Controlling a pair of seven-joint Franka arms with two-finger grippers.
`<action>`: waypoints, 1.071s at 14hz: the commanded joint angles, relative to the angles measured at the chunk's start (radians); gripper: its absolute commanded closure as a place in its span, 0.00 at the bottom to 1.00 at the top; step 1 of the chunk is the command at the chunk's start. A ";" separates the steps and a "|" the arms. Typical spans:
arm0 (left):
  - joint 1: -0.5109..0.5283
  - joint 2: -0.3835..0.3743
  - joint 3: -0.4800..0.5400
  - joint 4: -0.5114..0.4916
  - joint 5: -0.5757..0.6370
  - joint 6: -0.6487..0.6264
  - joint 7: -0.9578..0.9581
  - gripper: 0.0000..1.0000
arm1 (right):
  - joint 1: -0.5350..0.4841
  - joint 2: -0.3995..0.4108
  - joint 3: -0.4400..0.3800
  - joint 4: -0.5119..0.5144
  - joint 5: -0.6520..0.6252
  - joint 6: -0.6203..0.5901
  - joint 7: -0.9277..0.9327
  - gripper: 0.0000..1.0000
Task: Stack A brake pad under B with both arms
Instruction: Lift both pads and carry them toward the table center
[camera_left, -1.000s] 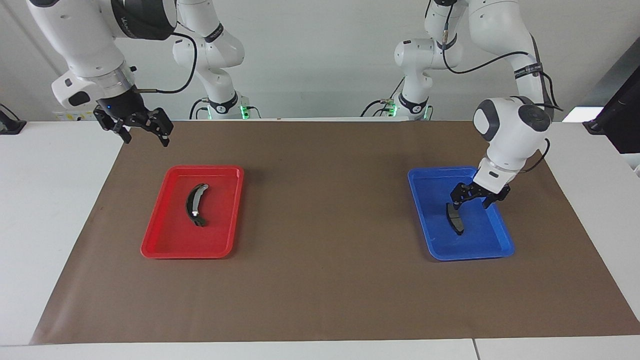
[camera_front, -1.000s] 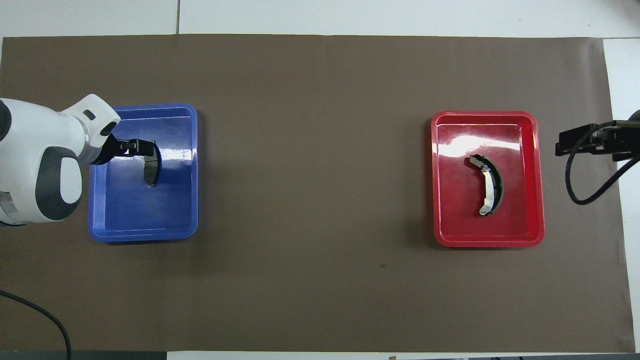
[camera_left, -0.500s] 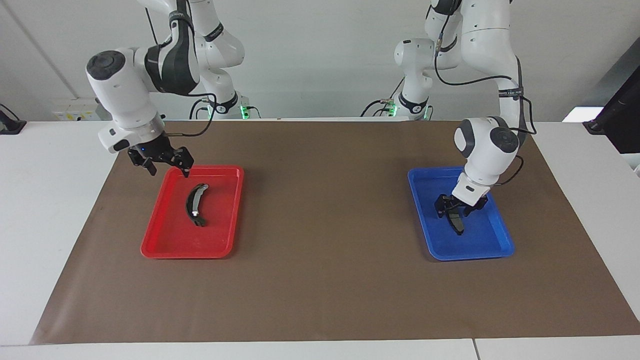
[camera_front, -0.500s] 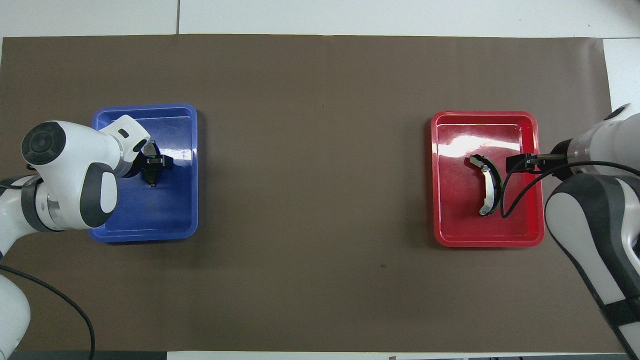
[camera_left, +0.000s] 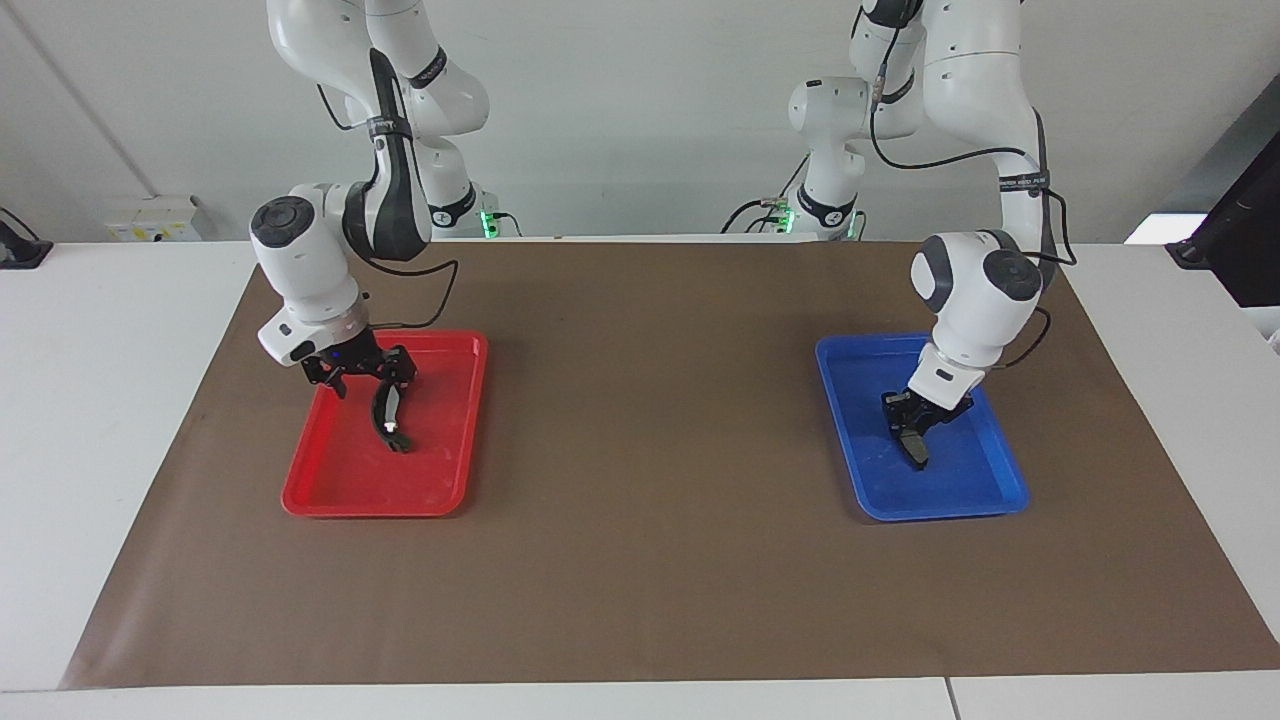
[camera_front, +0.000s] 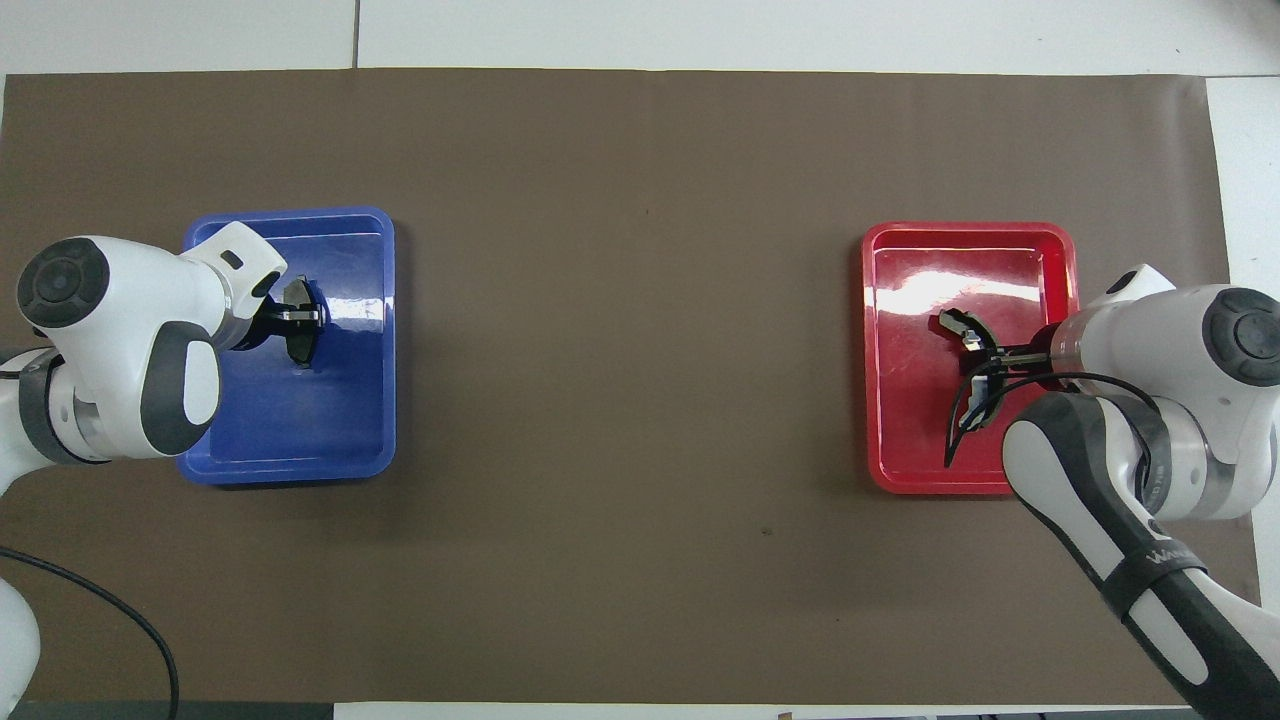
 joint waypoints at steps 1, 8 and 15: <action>-0.010 -0.070 0.006 0.110 0.018 -0.202 -0.017 0.97 | -0.007 0.015 0.005 -0.026 0.021 0.059 -0.040 0.02; -0.301 0.029 0.003 0.214 0.019 -0.163 -0.283 1.00 | -0.003 0.059 0.005 -0.035 0.021 0.105 -0.040 0.08; -0.550 0.262 0.001 0.394 0.097 -0.092 -0.554 0.91 | 0.000 0.061 0.007 -0.026 0.037 0.100 0.002 1.00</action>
